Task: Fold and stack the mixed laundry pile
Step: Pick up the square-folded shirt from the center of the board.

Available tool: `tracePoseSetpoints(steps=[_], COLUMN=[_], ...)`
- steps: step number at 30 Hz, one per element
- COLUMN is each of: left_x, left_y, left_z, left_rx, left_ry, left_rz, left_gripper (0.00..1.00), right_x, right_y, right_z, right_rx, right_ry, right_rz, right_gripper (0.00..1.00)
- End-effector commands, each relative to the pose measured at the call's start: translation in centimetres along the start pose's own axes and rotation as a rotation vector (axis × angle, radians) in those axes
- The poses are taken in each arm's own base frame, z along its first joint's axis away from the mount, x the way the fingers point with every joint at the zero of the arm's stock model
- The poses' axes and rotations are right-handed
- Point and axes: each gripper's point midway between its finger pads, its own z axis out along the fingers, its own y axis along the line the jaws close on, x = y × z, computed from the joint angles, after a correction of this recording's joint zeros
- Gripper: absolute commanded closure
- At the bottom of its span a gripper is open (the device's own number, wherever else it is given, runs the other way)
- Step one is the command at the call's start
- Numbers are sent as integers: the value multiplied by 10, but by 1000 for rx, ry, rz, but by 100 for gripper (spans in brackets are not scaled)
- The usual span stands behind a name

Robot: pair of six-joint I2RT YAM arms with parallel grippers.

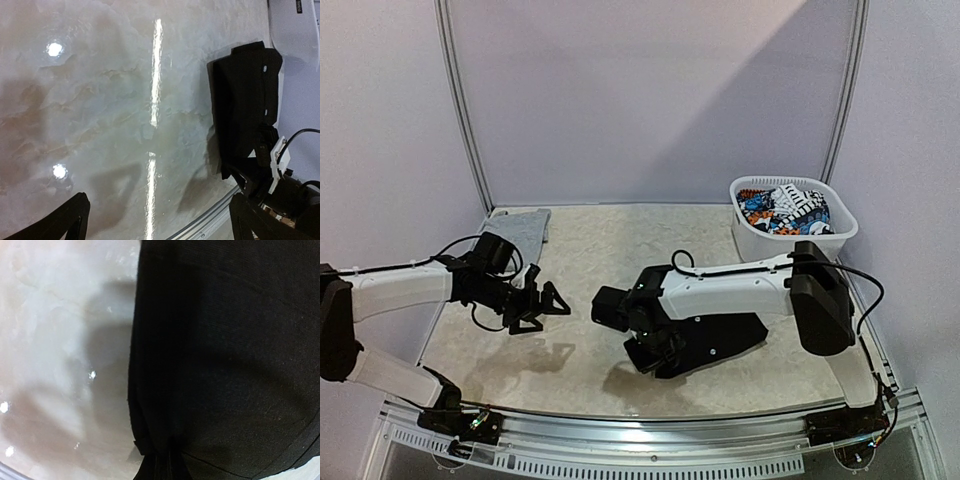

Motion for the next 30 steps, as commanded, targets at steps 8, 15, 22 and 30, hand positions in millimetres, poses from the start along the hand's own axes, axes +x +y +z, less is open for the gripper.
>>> tracePoseSetpoints(steps=[8,15,22,30], left_x=[-29,-31,-31,-21], left_y=[-65,-88,-111,-99], left_z=[45,81,103,128], left_rx=[299,323,363,274], left_ry=[-58,-10,20,55], left_rz=[-85,-87,-120,-250], left_gripper=[0,3,5,13], right_x=[-13,-23,-32,-43], right_y=[0,0,0,0], right_z=[-32,-51,-60,-70], right_rx=[-140,-195,-214,-230], right_ry=[-30,-61,-75,-100], right_rz=[35,67,76,91], right_gripper=[100,100,100,100])
